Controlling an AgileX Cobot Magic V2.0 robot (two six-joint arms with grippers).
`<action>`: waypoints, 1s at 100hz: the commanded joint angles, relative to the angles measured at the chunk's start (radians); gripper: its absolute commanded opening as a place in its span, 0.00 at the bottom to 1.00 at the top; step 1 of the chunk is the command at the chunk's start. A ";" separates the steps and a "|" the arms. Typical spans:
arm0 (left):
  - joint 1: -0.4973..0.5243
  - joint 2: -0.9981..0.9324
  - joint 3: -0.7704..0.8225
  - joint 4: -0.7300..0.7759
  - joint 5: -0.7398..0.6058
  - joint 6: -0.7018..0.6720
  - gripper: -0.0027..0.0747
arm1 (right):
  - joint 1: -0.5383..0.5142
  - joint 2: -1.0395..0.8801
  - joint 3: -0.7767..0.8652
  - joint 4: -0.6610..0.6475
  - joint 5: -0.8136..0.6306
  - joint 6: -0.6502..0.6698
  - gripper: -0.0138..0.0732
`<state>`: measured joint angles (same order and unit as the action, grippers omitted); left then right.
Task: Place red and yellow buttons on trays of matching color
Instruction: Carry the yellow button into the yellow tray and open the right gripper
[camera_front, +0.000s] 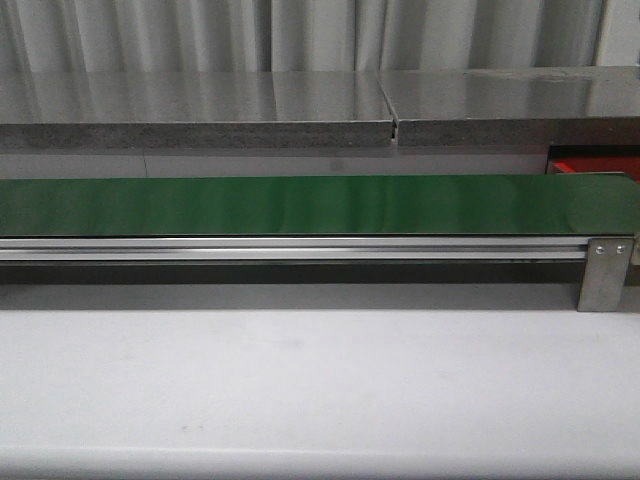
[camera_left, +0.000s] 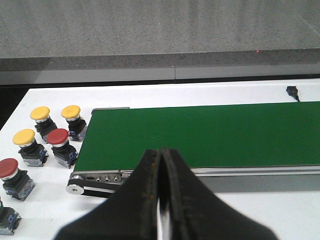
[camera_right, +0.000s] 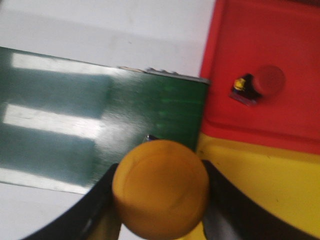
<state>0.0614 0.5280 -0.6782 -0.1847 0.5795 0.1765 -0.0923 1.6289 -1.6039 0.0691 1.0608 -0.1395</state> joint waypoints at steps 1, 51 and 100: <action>-0.007 0.005 -0.025 -0.010 -0.076 -0.001 0.01 | -0.085 -0.073 0.064 -0.002 -0.094 -0.003 0.47; -0.007 0.005 -0.025 -0.010 -0.076 -0.001 0.01 | -0.301 -0.068 0.507 0.072 -0.467 -0.038 0.47; -0.007 0.005 -0.025 -0.010 -0.076 -0.001 0.01 | -0.301 0.052 0.520 0.079 -0.537 -0.040 0.47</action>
<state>0.0614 0.5280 -0.6782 -0.1847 0.5795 0.1765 -0.3857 1.7111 -1.0642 0.1399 0.5694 -0.1686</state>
